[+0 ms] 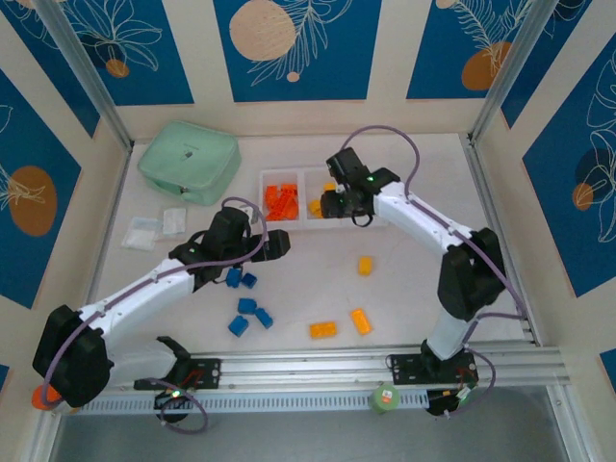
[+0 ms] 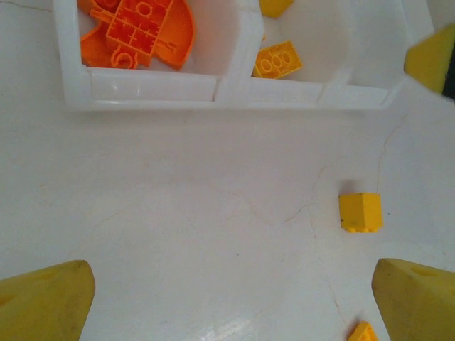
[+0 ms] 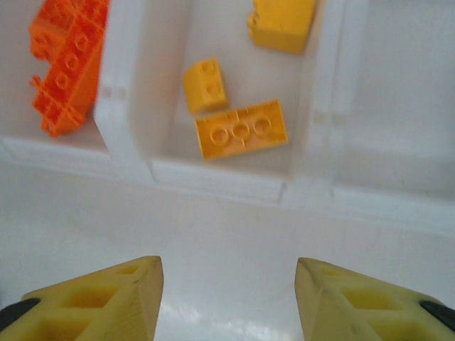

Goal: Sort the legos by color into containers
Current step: Place the lego in the container, then pick up the lego from the center of the table.

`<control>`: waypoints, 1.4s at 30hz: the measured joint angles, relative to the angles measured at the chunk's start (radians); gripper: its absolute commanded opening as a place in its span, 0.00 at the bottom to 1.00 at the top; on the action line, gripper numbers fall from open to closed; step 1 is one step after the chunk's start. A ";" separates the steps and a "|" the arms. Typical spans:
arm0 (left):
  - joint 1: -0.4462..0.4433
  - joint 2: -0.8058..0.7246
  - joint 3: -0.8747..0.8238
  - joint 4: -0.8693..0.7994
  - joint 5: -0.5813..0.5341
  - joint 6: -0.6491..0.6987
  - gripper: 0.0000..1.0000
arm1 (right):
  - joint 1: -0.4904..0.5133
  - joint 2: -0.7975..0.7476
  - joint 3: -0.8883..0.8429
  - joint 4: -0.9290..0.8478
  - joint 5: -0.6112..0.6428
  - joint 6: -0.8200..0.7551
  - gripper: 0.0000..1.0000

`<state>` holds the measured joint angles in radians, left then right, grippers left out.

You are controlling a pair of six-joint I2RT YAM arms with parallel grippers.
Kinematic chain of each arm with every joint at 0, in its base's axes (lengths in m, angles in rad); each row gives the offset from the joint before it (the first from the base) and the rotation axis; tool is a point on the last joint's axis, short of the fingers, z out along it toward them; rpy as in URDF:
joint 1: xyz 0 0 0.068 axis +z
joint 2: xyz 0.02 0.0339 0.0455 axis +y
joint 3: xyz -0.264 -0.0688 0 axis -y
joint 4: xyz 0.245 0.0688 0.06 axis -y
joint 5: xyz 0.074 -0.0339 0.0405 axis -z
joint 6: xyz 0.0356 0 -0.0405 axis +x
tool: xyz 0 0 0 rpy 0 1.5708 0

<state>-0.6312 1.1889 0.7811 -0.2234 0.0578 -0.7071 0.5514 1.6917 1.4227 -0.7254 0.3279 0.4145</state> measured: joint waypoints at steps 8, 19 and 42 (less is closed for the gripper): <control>-0.076 0.000 -0.026 0.043 0.005 -0.029 0.99 | -0.040 -0.114 -0.283 0.011 -0.008 0.072 0.63; -0.162 0.066 -0.035 0.122 -0.006 -0.076 0.99 | -0.042 -0.128 -0.476 0.083 -0.047 0.179 0.63; -0.177 0.104 -0.036 0.152 -0.024 -0.088 0.99 | -0.008 -0.104 -0.441 0.096 0.005 0.163 0.33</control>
<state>-0.8085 1.2930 0.7448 -0.0711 0.0341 -0.7952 0.5438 1.5879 0.9817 -0.6296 0.3325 0.5770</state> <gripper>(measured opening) 0.994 0.332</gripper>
